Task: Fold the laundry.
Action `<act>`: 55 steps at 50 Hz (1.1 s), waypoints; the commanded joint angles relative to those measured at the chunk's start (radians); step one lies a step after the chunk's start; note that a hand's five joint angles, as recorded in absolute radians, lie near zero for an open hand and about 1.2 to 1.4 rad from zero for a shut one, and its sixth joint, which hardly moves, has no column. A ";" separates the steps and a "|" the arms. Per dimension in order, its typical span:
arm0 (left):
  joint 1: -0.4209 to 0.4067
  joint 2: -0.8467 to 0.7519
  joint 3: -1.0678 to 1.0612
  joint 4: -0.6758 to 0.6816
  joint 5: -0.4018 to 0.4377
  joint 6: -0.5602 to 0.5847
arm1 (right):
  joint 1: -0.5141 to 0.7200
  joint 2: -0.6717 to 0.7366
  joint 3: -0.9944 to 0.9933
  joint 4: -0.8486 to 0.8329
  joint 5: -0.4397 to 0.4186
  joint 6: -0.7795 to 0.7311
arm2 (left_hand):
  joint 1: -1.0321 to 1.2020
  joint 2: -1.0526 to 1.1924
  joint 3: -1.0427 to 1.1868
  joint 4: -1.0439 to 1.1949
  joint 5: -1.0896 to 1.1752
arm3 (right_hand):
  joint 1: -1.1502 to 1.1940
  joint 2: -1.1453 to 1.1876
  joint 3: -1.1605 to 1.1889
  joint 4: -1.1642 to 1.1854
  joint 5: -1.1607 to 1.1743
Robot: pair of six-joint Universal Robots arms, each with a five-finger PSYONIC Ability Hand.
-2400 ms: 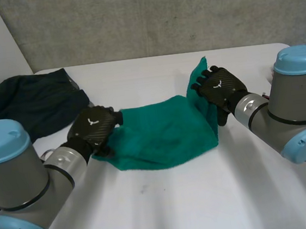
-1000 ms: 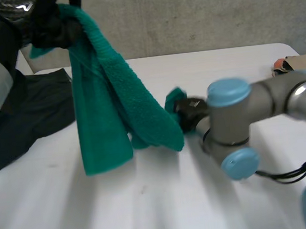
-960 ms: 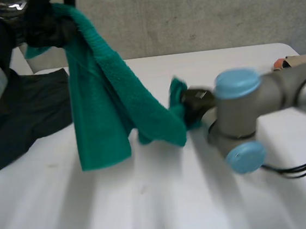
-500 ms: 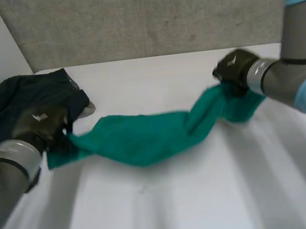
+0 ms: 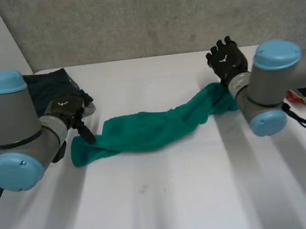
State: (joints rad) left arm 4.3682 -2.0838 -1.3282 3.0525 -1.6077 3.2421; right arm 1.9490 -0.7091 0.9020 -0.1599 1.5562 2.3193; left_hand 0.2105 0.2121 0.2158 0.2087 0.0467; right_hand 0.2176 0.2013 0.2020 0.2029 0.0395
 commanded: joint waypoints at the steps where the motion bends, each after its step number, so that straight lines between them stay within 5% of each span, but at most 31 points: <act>1: 0.054 0.119 -0.195 0.078 0.029 0.064 | -0.087 -0.162 0.135 0.158 -0.119 0.140 | 0.135 0.133 0.129 0.136 0.124 | -0.043 -0.027 -0.027 -0.028 -0.039; 9: 0.097 0.225 -0.437 0.184 0.167 0.234 | -0.183 -0.167 0.123 0.390 -0.189 0.141 | 0.552 0.550 0.546 0.553 0.541 | -0.043 -0.027 -0.027 -0.028 -0.039; 15: 0.113 0.197 -0.470 0.241 0.244 0.309 | -0.196 -0.139 0.143 0.434 -0.209 0.138 | 0.567 0.565 0.561 0.569 0.556 | -0.043 -0.027 -0.027 -0.028 -0.039; 32: 0.059 -0.022 -0.244 0.264 0.192 0.361 | -0.159 -0.156 0.268 0.352 -0.211 0.144 | 0.285 0.283 0.279 0.287 0.274 | -0.043 -0.027 -0.027 -0.028 -0.039; 47: 0.028 -0.209 0.007 0.223 0.183 0.407 | -0.162 -0.141 0.239 0.315 -0.214 0.146 | 0.496 0.494 0.491 0.498 0.485 | -0.043 -0.027 -0.027 -0.028 -0.039; 55: 0.030 -0.256 0.064 0.219 0.190 0.478 | -0.162 -0.124 0.227 0.323 -0.214 0.146 | 0.821 0.820 0.816 0.823 0.811 | -0.043 -0.027 -0.027 -0.028 -0.039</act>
State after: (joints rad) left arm 4.3961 -2.3160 -1.2924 3.2704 -1.4220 3.6804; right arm 1.7871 -0.8419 1.1334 0.1578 1.3431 2.4669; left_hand 0.7798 0.7690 0.7687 0.7687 0.5890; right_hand 0.2176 0.2013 0.2020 0.2029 0.0395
